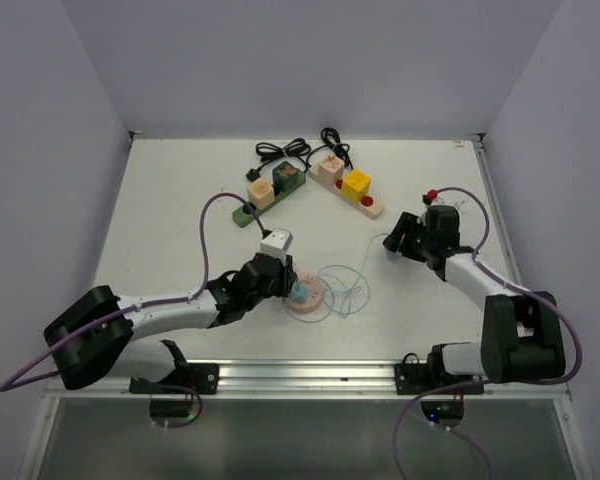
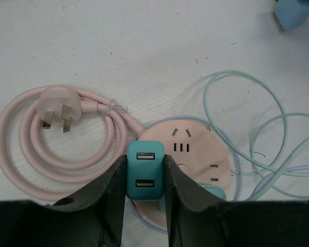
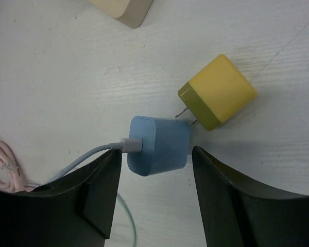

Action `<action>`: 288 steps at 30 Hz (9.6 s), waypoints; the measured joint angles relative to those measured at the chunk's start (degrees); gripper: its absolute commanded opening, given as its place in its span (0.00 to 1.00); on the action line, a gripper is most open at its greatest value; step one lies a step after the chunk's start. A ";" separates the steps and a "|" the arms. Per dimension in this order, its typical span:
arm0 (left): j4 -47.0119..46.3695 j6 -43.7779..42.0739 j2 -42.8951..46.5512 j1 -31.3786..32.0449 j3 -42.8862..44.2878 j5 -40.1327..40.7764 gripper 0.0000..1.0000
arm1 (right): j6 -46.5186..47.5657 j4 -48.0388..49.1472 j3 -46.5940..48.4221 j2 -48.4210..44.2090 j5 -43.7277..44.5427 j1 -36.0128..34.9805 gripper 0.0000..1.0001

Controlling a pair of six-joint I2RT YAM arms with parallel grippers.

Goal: Pull the plug off the socket

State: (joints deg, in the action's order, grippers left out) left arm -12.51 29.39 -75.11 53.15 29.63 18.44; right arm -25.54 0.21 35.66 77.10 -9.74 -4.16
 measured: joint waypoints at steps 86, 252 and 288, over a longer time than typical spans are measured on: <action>2.69 1.53 -3.34 -5.11 4.33 -6.73 0.00 | 28.20 24.15 -6.47 3.72 5.53 -49.96 0.01; 6.21 2.38 -5.27 -7.37 5.20 -1.22 0.46 | -8.57 13.27 2.95 13.77 7.17 -39.30 0.50; 4.09 3.26 -3.56 -9.55 1.60 -0.66 0.00 | -9.09 6.69 13.22 20.52 14.69 -43.74 0.50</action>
State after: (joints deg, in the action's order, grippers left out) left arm -8.43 32.64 -78.67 43.59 31.22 17.78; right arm -34.63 6.90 48.88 97.62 4.95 -47.90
